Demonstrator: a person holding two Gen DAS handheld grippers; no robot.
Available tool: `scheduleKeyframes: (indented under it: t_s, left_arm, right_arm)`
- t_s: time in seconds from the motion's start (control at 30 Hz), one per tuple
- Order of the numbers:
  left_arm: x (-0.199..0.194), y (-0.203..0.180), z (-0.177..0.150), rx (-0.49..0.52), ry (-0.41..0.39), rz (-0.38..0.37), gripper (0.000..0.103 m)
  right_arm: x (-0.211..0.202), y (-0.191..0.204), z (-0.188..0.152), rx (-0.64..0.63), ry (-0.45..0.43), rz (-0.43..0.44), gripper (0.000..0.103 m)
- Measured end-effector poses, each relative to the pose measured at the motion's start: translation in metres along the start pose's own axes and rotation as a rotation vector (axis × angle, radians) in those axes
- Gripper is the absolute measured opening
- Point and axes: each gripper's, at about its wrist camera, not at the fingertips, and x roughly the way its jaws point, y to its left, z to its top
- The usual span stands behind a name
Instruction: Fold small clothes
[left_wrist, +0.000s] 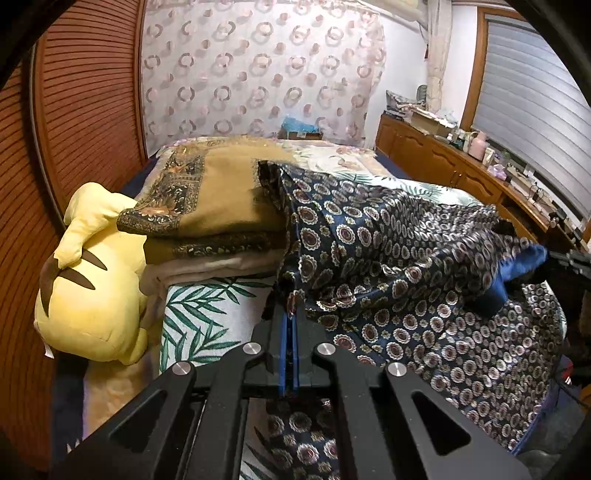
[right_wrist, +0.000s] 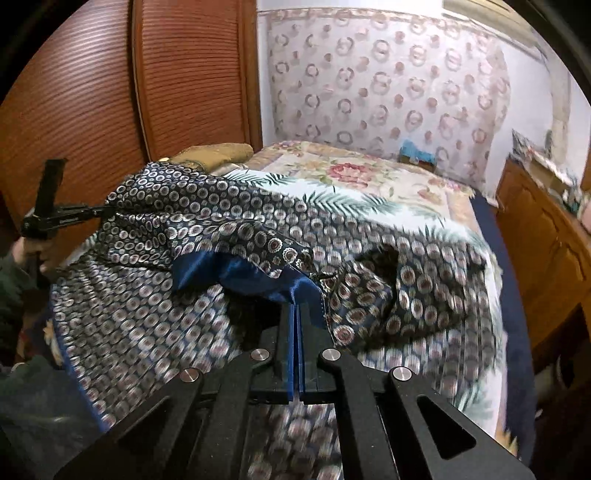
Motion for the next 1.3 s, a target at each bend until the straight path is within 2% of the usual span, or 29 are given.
scheduleKeyframes:
  t_s: [0.3, 0.53, 0.73, 0.87, 1.03, 1.17, 1.3]
  left_arm:
    - [-0.002, 0.01, -0.007, -0.024, 0.006, -0.003, 0.003]
    - [-0.002, 0.011, -0.011, -0.031, 0.019, 0.0, 0.003]
    - [0.0, 0.009, -0.015, -0.033, 0.026, 0.0, 0.003]
    - [0.001, 0.007, -0.017, -0.031, 0.03, 0.004, 0.003]
    - [0.004, 0.001, -0.022, -0.023, 0.049, 0.008, 0.003]
    - [0.006, -0.001, -0.028, -0.013, 0.062, 0.006, 0.003]
    - [0.007, -0.002, -0.03, -0.011, 0.069, 0.01, 0.003]
  right_arm:
    - [-0.028, -0.007, -0.047, 0.093, 0.04, -0.033, 0.001]
    - [-0.057, -0.007, -0.053, 0.104, 0.032, -0.061, 0.001]
    - [-0.069, -0.015, -0.042, 0.093, -0.005, -0.123, 0.017]
    - [-0.055, -0.027, -0.024, 0.099, -0.022, -0.141, 0.042]
    - [-0.023, -0.055, -0.014, 0.124, -0.004, -0.23, 0.044]
    - [-0.018, -0.078, -0.031, 0.18, 0.037, -0.305, 0.044]
    - [-0.024, -0.083, -0.06, 0.228, 0.077, -0.282, 0.044]
